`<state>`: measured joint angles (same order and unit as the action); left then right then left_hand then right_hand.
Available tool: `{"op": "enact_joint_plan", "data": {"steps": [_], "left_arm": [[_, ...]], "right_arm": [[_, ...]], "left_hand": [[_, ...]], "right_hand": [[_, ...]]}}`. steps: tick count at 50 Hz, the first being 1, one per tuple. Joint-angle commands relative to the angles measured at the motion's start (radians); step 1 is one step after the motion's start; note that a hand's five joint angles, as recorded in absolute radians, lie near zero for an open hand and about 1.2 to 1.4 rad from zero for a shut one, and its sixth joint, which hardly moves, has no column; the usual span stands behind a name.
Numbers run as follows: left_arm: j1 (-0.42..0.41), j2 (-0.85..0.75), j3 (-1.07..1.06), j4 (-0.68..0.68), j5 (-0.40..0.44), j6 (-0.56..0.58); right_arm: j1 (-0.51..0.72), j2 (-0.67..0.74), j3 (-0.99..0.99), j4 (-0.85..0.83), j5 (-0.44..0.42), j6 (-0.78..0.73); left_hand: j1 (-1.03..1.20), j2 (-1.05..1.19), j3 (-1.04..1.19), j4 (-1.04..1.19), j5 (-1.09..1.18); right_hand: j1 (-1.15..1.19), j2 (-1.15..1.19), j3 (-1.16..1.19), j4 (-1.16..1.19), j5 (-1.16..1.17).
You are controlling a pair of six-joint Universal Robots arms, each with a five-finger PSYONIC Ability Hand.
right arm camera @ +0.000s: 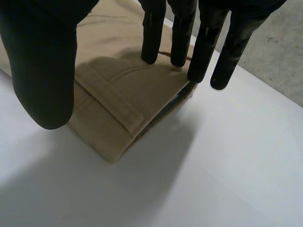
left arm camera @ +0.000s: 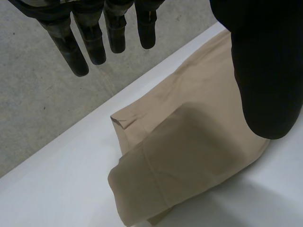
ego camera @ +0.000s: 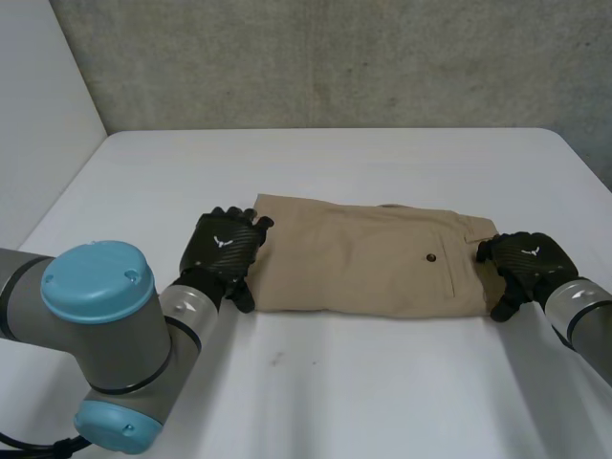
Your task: Fold the shorts.
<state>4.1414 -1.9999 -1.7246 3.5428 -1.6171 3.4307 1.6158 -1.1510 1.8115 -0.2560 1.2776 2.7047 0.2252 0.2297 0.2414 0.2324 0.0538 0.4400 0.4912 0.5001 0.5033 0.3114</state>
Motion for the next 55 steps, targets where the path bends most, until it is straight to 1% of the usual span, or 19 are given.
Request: {"op": "enact_joint_plan", "data": {"steps": [1,2,8,12,18,23,24,27,34,35,38,39,42,43,45,46,50,53,55], "left_arm": [[-0.001,-0.005,0.005,0.002,0.0,0.004],[-0.001,-0.005,0.004,0.002,0.0,0.004],[0.0,0.001,0.002,0.001,-0.001,0.004],[0.002,0.015,0.0,-0.005,-0.01,0.004],[0.01,0.065,-0.032,-0.005,-0.032,0.002],[0.013,0.089,-0.046,-0.005,-0.032,0.002],[0.013,0.09,-0.047,-0.004,-0.032,0.002],[0.013,0.09,-0.049,-0.004,-0.033,0.002],[0.011,0.102,-0.047,-0.002,-0.035,0.002],[0.011,0.105,-0.047,-0.004,-0.035,0.002],[0.01,0.116,-0.047,-0.002,-0.035,0.002],[0.01,0.118,-0.046,-0.002,-0.035,0.002],[0.011,0.127,-0.044,-0.002,-0.035,0.002],[0.013,0.13,-0.041,-0.002,-0.035,0.002],[0.013,0.13,-0.038,-0.002,-0.035,0.002],[0.013,0.13,-0.036,-0.002,-0.035,0.002],[0.028,0.131,-0.02,-0.001,-0.033,0.004],[0.049,0.132,0.011,-0.002,-0.029,0.004],[0.059,0.13,0.04,-0.002,-0.029,0.002]], "right_arm": [[-0.007,0.046,-0.024,-0.055,0.009,-0.005],[-0.01,0.047,-0.026,-0.061,0.011,-0.005],[-0.062,0.027,-0.047,-0.045,0.014,-0.002],[-0.112,-0.021,-0.06,0.012,0.013,-0.023],[-0.22,-0.046,-0.145,0.188,0.008,-0.172],[-0.226,-0.047,-0.216,0.288,0.016,-0.341],[-0.2,-0.052,-0.239,0.299,0.016,-0.368],[-0.116,-0.059,-0.282,0.301,0.02,-0.362],[0.168,-0.053,-0.412,0.299,0.014,-0.353],[0.255,-0.041,-0.432,0.293,0.011,-0.361],[0.378,0.003,-0.461,0.276,0.006,-0.361],[0.457,0.045,-0.474,0.262,-0.003,-0.359],[0.542,0.098,-0.474,0.235,-0.023,-0.359],[0.583,0.134,-0.472,0.227,-0.044,-0.356],[0.61,0.174,-0.472,0.225,-0.061,-0.353],[0.622,0.207,-0.474,0.225,-0.07,-0.355],[0.63,0.208,-0.483,0.224,-0.07,-0.329],[0.625,0.162,-0.483,0.213,-0.07,-0.269],[0.613,0.116,-0.483,0.196,-0.067,-0.171]], "left_hand": [[0.0,-0.004,-0.016,-0.007,-0.003],[0.0,-0.004,-0.016,-0.007,-0.003],[-0.003,-0.007,-0.019,-0.01,-0.006],[-0.006,-0.01,-0.022,-0.013,-0.009],[-0.015,-0.019,-0.031,-0.022,-0.018],[-0.018,-0.022,-0.034,-0.025,-0.021],[-0.02,-0.025,-0.037,-0.028,-0.024],[-0.02,-0.025,-0.037,-0.028,-0.024],[-0.02,-0.025,-0.037,-0.028,-0.024],[-0.02,-0.025,-0.037,-0.028,-0.024],[-0.023,-0.028,-0.04,-0.031,-0.027],[-0.023,-0.028,-0.04,-0.031,-0.027],[-0.026,-0.031,-0.043,-0.034,-0.029],[-0.026,-0.031,-0.043,-0.034,-0.029],[-0.026,-0.031,-0.043,-0.034,-0.029],[-0.026,-0.031,-0.043,-0.034,-0.029],[-0.026,-0.031,-0.043,-0.034,-0.029],[-0.02,-0.025,-0.037,-0.028,-0.024],[-0.018,-0.022,-0.034,-0.025,-0.021]], "right_hand": [[0.873,0.821,0.813,0.809,0.827],[0.955,0.904,0.895,0.892,0.91],[0.956,0.905,0.896,0.893,0.91],[0.956,0.905,0.896,0.893,0.91],[0.956,0.905,0.896,0.893,0.91],[0.956,0.905,0.896,0.893,0.91],[0.956,0.905,0.896,0.893,0.91],[0.956,0.905,0.896,0.893,0.91],[0.956,0.905,0.896,0.893,0.91],[0.956,0.905,0.896,0.893,0.91],[0.956,0.905,0.896,0.893,0.91],[0.956,0.905,0.896,0.893,0.91],[0.954,0.903,0.894,0.891,0.908],[0.707,0.656,0.647,0.644,0.661],[0.483,0.432,0.423,0.42,0.437],[0.238,0.186,0.177,0.174,0.192],[-0.248,-0.299,-0.308,-0.311,-0.294],[-0.265,-0.317,-0.326,-0.329,-0.311],[-0.265,-0.317,-0.326,-0.329,-0.311]]}}
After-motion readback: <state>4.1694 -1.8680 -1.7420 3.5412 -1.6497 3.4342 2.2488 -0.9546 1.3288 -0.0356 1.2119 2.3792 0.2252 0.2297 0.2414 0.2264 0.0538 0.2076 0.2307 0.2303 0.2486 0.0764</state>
